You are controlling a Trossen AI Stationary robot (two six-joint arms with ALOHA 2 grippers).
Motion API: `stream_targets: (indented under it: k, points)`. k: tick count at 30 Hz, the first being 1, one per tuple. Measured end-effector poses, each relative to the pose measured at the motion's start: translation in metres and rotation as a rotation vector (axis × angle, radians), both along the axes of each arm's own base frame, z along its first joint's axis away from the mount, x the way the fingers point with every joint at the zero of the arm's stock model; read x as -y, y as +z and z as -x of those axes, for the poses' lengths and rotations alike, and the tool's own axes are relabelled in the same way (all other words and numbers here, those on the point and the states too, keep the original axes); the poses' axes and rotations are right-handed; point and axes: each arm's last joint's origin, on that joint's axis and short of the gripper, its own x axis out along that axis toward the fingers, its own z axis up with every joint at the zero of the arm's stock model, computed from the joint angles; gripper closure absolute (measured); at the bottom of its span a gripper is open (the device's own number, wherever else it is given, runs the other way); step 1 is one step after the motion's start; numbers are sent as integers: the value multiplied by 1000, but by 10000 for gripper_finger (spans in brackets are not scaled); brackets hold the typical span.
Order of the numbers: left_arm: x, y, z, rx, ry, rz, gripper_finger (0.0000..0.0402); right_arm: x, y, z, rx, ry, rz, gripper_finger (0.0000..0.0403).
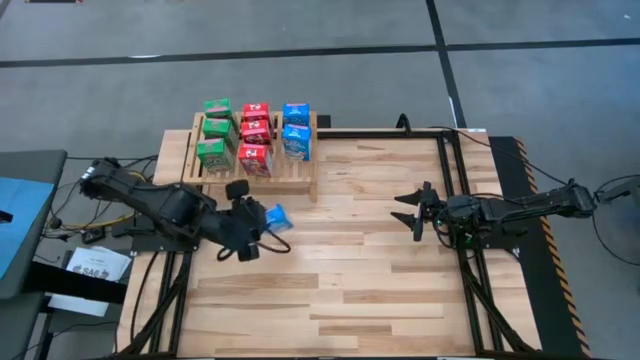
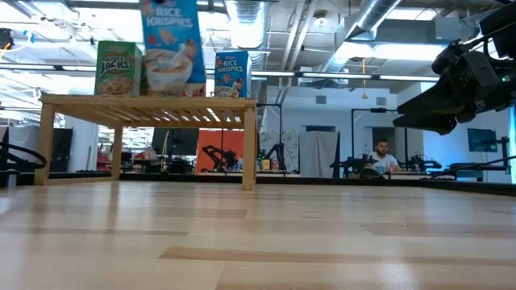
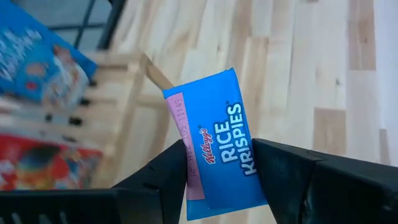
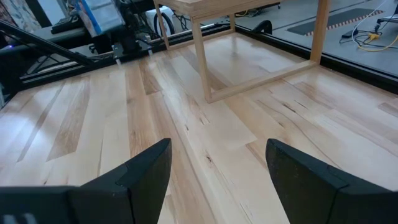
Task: Stack cereal on shelf
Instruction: Put the blue cereal on the shelf aligned with the other blue cereal box
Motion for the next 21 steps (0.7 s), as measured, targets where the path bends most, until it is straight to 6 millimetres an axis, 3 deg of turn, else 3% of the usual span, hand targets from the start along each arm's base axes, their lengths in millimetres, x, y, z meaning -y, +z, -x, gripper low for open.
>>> stream_targets:
  k: [21]
  points:
    - [-79, 38, -18, -19, -237, -269, 242, 0, 0, 0, 0, 0, 0, 117]
